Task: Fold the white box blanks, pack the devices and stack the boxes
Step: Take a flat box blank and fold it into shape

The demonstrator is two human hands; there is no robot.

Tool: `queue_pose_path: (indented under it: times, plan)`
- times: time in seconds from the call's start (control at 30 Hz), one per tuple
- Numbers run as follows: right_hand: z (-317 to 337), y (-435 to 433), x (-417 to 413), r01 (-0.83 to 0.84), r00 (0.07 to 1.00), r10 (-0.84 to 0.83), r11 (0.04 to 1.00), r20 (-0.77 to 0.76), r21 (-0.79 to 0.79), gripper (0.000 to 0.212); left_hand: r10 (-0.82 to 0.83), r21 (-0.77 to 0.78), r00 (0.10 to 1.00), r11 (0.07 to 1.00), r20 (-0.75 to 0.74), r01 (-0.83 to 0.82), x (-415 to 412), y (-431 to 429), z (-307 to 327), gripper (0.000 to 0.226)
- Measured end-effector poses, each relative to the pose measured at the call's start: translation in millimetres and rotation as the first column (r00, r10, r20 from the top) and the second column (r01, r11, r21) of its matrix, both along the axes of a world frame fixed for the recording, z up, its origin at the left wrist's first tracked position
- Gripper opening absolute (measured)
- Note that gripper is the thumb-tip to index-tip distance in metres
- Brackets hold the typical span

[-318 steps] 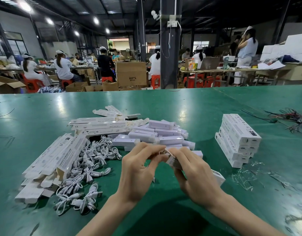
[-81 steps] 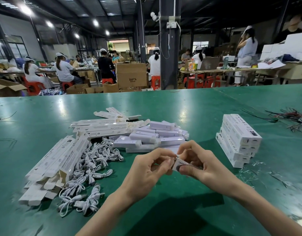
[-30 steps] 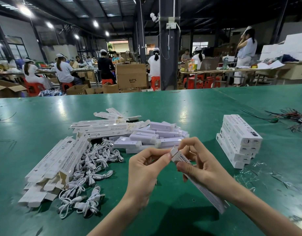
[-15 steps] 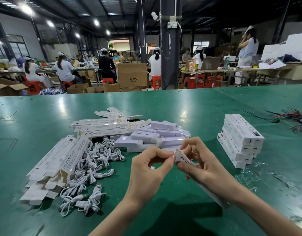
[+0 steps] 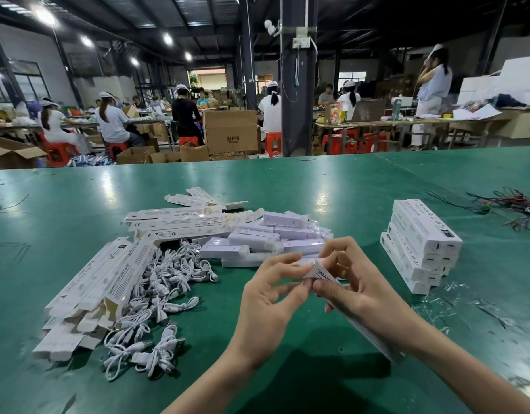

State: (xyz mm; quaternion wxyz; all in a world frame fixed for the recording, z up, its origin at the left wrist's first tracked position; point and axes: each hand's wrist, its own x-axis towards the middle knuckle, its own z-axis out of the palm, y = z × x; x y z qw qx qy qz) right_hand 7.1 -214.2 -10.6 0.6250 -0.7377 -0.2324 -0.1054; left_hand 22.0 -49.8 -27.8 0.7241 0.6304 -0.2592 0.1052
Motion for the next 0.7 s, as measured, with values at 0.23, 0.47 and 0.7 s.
queue_pose_path:
  times: [0.23,0.47,0.7]
  plan:
    - [-9.5,-4.8,9.3,0.056,0.998,-0.065,0.955,-0.021,-0.291,0.048,0.055,-0.215,0.972,0.971,-0.229,-0.105,9.3,-2.0,-5.8,0.016]
    - [-17.1,-7.7,13.0,0.189,0.981,-0.173,0.774,0.084,-0.605,0.034,0.117,-0.283,0.918,0.930,-0.379,-0.235,37.2,19.1,-8.8,0.007]
    - [-9.8,-35.9,30.0,0.763,0.644,-0.646,0.498,0.410,-0.413,0.018,0.368,0.084,0.915,0.930,-0.167,-0.358,43.5,21.0,-22.0,0.020]
